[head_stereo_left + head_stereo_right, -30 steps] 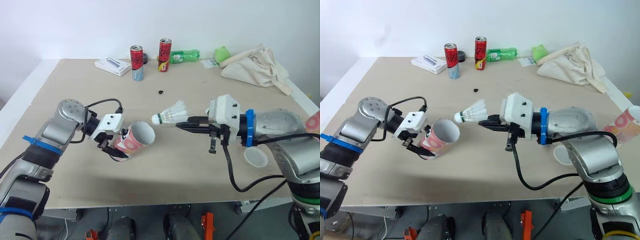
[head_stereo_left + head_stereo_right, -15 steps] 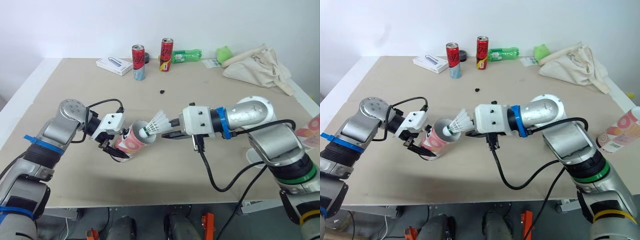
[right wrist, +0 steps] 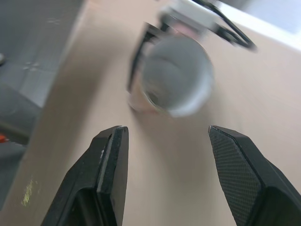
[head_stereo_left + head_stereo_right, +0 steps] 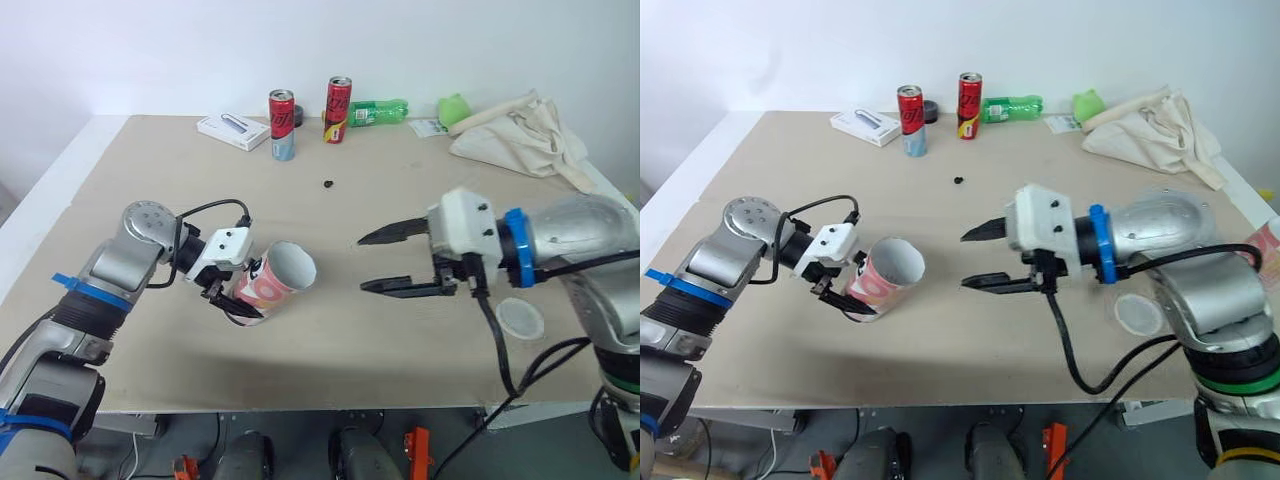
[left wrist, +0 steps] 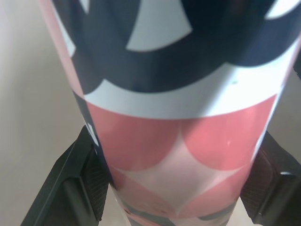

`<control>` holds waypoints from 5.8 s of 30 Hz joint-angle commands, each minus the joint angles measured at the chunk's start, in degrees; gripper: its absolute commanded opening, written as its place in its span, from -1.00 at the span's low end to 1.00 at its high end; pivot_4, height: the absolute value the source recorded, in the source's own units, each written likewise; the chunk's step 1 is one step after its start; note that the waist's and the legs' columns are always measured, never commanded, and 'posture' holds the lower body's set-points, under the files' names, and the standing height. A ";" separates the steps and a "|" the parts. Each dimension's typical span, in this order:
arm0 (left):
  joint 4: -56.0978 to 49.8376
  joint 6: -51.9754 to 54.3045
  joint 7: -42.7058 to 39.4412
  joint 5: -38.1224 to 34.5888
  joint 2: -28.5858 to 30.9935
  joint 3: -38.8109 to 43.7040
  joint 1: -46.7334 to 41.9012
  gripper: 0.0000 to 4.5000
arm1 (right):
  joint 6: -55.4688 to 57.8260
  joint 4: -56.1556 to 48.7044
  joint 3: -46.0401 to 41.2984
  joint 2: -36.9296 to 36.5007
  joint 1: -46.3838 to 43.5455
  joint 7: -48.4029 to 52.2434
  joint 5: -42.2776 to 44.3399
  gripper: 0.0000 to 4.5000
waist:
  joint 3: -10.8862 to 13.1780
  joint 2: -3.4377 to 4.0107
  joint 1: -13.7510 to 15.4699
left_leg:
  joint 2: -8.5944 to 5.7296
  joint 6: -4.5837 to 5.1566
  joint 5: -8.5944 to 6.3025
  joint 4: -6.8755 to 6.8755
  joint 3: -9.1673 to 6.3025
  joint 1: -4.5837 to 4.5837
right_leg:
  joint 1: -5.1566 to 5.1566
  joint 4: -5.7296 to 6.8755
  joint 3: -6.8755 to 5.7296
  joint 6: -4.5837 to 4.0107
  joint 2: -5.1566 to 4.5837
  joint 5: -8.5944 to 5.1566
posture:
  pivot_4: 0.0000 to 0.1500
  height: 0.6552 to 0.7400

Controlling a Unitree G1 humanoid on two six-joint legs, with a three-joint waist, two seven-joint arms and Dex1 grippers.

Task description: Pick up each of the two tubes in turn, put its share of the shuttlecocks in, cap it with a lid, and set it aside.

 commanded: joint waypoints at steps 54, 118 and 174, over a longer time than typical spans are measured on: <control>-11.85 9.53 4.87 -3.13 -2.70 1.68 6.01 0.43 | -24.77 81.24 -1.97 1.50 -14.62 1.19 -21.62 0.31 | -0.01 0.44 -1.03 | 0.13 0.23 -0.04 0.41 0.48 0.04 | -0.02 -0.08 0.71 0.23 0.31 0.48 | 1.00 0.82; -13.80 11.45 7.30 -4.59 -1.99 1.39 7.72 0.43 | -28.39 85.18 -2.73 -0.91 -16.10 9.04 -23.91 0.31 | 0.00 0.45 -1.15 | 0.08 0.31 -0.10 0.29 0.94 0.32 | -0.01 -0.07 1.26 0.36 0.29 0.52 | 1.00 0.82; -13.46 12.07 7.70 -4.60 -2.59 1.70 7.97 0.43 | -25.59 81.84 -2.35 3.20 -13.95 0.92 -21.39 0.31 | -0.01 0.47 -1.05 | 0.01 0.46 -0.18 0.32 1.11 0.45 | 0.08 -0.13 1.45 0.42 0.22 0.49 | 1.00 0.82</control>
